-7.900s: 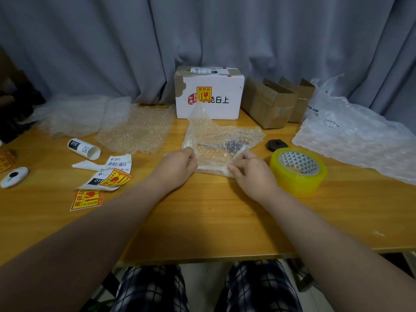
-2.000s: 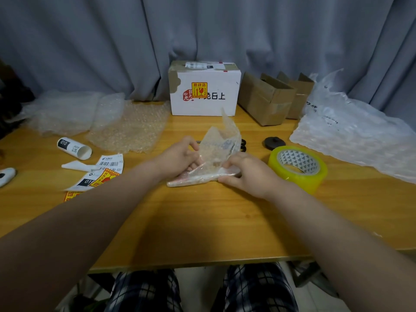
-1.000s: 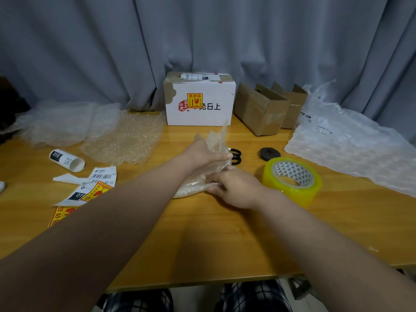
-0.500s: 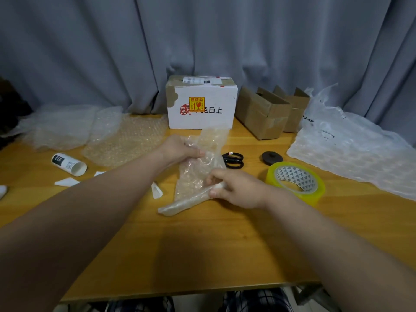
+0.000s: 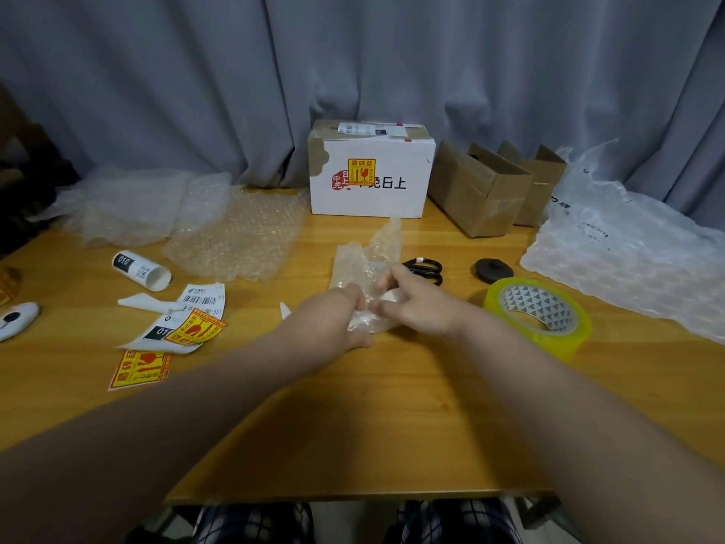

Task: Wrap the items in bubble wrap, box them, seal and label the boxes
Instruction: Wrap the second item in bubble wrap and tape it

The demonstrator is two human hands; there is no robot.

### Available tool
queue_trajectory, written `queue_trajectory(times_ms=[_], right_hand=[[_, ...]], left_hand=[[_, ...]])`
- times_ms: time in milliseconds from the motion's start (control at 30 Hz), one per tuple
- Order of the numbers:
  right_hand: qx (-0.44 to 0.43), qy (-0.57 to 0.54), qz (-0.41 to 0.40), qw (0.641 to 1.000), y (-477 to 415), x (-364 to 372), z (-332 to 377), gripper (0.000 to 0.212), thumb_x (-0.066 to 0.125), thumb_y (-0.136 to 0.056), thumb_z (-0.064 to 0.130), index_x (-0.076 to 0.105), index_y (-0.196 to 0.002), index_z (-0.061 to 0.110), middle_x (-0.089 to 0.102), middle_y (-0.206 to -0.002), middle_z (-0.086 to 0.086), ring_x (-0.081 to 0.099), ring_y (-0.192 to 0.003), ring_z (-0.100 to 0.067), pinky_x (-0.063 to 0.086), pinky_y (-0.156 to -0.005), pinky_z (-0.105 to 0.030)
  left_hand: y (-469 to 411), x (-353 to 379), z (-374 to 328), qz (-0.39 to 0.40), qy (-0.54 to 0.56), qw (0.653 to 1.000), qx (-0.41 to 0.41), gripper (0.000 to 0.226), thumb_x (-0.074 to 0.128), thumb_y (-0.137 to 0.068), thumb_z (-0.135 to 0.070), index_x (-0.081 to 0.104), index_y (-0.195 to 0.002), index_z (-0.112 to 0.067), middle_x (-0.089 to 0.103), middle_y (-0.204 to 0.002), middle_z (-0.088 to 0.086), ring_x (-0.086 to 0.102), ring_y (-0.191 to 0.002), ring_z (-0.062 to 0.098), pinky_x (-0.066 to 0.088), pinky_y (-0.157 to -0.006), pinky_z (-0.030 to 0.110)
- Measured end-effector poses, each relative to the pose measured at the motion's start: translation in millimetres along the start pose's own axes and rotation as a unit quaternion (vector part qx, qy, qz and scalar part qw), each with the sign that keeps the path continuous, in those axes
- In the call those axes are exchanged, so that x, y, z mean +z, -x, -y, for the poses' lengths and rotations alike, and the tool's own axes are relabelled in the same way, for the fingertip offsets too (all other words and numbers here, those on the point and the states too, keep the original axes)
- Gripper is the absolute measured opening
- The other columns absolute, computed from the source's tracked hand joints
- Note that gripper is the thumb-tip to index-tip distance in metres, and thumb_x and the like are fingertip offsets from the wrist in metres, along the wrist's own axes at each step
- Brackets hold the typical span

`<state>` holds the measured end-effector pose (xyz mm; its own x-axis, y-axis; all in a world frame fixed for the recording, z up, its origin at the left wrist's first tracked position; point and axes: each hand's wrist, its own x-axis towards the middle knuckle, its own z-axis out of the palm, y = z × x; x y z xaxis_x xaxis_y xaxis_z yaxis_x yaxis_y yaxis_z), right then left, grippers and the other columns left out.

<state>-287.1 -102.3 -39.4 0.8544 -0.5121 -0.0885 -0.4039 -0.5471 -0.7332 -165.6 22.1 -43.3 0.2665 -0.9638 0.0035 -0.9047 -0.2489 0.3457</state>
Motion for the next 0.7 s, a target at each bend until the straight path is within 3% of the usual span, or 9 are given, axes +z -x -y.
queue_trajectory(times_ms=[100, 167, 300, 367, 467, 533, 600, 700], right_hand=[[0.022, -0.106, -0.042, 0.993, 3.7, -3.2, -3.9, 0.017, 0.052, -0.094, 0.023, 0.048, -0.111, 0.024, 0.051, -0.104, 0.007, 0.049, -0.097, -0.011, 0.040, -0.082, -0.026], [0.049, -0.176, -0.089, 0.979, 4.8, -5.8, -8.3, 0.017, 0.047, -0.097, 0.021, 0.055, -0.111, 0.019, 0.057, -0.107, 0.002, 0.052, -0.102, -0.015, 0.043, -0.090, -0.032], [0.091, -0.142, -0.146, 0.975, 5.5, -2.5, -7.3, 0.040, 0.049, -0.098, 0.033, 0.061, -0.112, -0.003, 0.060, -0.116, -0.026, 0.058, -0.107, -0.039, 0.044, -0.098, -0.051], [0.118, -0.146, -0.154, 0.970, 1.4, -5.3, -2.8, 0.039, 0.053, -0.095, 0.027, 0.062, -0.107, -0.010, 0.061, -0.112, -0.028, 0.061, -0.100, -0.037, 0.046, -0.094, -0.049], [0.159, -0.182, -0.133, 0.961, -5.5, -11.6, 1.9, 0.017, 0.056, -0.089, 0.018, 0.065, -0.083, 0.005, 0.063, -0.086, -0.012, 0.052, -0.078, -0.021, 0.043, -0.072, -0.033], [0.161, -0.174, -0.113, 0.965, -7.7, -10.9, 1.2, 0.009, 0.057, -0.087, 0.015, 0.064, -0.086, 0.010, 0.061, -0.086, -0.011, 0.052, -0.079, -0.022, 0.041, -0.072, -0.035], [0.152, -0.153, -0.105, 0.971, -8.4, -9.3, 0.7, 0.014, 0.053, -0.090, 0.011, 0.067, -0.089, 0.007, 0.066, -0.093, -0.013, 0.058, -0.083, -0.023, 0.047, -0.076, -0.036], [0.144, -0.185, -0.136, 0.962, -11.8, -12.0, -1.5, 0.019, 0.057, -0.093, 0.025, 0.067, -0.095, 0.009, 0.069, -0.096, -0.008, 0.063, -0.089, -0.019, 0.050, -0.077, -0.033]], left_hand=[[-0.5, 13.1, 0.5, -0.076, 0.045, 0.996, 0.013, 0.029, 0.065, -0.087, -0.031, 0.054, -0.109, -0.016, 0.048, -0.105, -0.005, 0.046, -0.098, 0.013, 0.031, -0.078, 0.021], [-1.4, 16.0, 2.4, -0.100, 0.048, 0.993, 0.037, 0.022, 0.062, -0.089, -0.029, 0.057, -0.105, -0.016, 0.048, -0.102, -0.006, 0.044, -0.096, 0.011, 0.028, -0.077, 0.019], [-0.1, 16.4, 7.0, -0.112, 0.062, 0.989, 0.077, 0.017, 0.062, -0.089, -0.029, 0.058, -0.098, -0.015, 0.052, -0.095, -0.008, 0.044, -0.090, 0.008, 0.029, -0.073, 0.018], [0.1, 15.7, 9.7, -0.108, 0.073, 0.987, 0.095, 0.016, 0.064, -0.088, -0.028, 0.059, -0.096, -0.014, 0.052, -0.090, -0.010, 0.046, -0.085, 0.009, 0.030, -0.070, 0.019], [-0.6, 13.3, 14.3, -0.086, 0.095, 0.985, 0.118, 0.012, 0.066, -0.087, -0.025, 0.060, -0.092, -0.017, 0.051, -0.084, -0.015, 0.048, -0.082, 0.008, 0.035, -0.070, 0.020], [-2.2, 9.3, 16.5, -0.062, 0.115, 0.984, 0.121, 0.017, 0.066, -0.087, -0.025, 0.065, -0.100, -0.015, 0.060, -0.095, -0.011, 0.054, -0.091, 0.010, 0.041, -0.079, 0.023], [-5.2, 4.9, 18.1, -0.036, 0.121, 0.985, 0.121, 0.023, 0.066, -0.087, -0.027, 0.067, -0.106, -0.014, 0.064, -0.108, -0.006, 0.056, -0.100, 0.010, 0.042, -0.087, 0.023], [-10.1, -1.1, 19.0, -0.013, 0.117, 0.985, 0.124, 0.021, 0.066, -0.087, -0.028, 0.069, -0.103, -0.015, 0.065, -0.105, -0.007, 0.057, -0.097, 0.008, 0.042, -0.084, 0.020]])
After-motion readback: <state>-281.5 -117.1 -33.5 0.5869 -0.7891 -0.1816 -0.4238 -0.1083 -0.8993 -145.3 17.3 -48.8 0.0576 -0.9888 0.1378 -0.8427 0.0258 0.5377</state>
